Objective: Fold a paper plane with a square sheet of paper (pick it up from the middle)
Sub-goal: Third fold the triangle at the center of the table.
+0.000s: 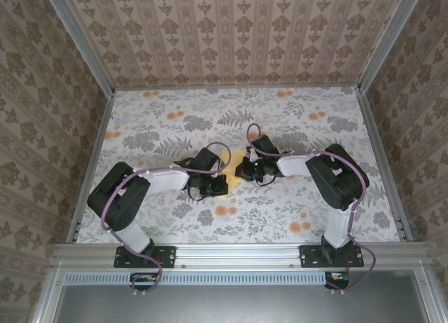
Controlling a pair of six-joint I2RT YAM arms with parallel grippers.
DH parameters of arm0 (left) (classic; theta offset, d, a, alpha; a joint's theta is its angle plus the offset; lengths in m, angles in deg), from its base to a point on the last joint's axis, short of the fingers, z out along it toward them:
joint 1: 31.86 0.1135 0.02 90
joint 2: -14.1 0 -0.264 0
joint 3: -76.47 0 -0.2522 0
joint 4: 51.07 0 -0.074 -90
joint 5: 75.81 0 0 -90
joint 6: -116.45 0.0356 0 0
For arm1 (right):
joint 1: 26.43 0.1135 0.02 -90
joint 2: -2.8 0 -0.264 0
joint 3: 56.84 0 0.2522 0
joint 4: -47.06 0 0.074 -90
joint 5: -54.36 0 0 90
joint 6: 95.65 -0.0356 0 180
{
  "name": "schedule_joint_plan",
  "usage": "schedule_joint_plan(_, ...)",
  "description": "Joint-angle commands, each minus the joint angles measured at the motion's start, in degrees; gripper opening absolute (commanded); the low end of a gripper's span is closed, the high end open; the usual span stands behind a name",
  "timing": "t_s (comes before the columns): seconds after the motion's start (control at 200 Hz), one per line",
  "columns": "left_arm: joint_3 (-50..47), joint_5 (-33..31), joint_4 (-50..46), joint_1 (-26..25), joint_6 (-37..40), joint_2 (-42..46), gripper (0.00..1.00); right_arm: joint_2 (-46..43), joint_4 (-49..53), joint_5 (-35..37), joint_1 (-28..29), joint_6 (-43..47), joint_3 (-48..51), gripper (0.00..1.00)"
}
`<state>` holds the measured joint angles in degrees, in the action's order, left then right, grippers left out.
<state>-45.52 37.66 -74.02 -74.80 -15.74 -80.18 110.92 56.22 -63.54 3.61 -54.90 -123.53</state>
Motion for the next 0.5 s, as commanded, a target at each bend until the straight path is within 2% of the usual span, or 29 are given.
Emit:
schedule_joint_plan(0.0,-2.1,1.7,-7.6,-0.1,2.6,2.6,0.0,3.7,9.7,7.9,-1.1,0.5,2.0,0.0)
schedule_joint_plan(0.245,0.7,-0.6,-2.3,0.4,-0.3,6.0,0.0,3.1,9.4,7.6,-1.1,0.3,1.6,0.0)
schedule_joint_plan(0.495,3.2,-3.9,-1.7,0.6,-2.5,0.7,0.0,2.3,8.5,6.1,-1.1,0.7,0.9,0.0)
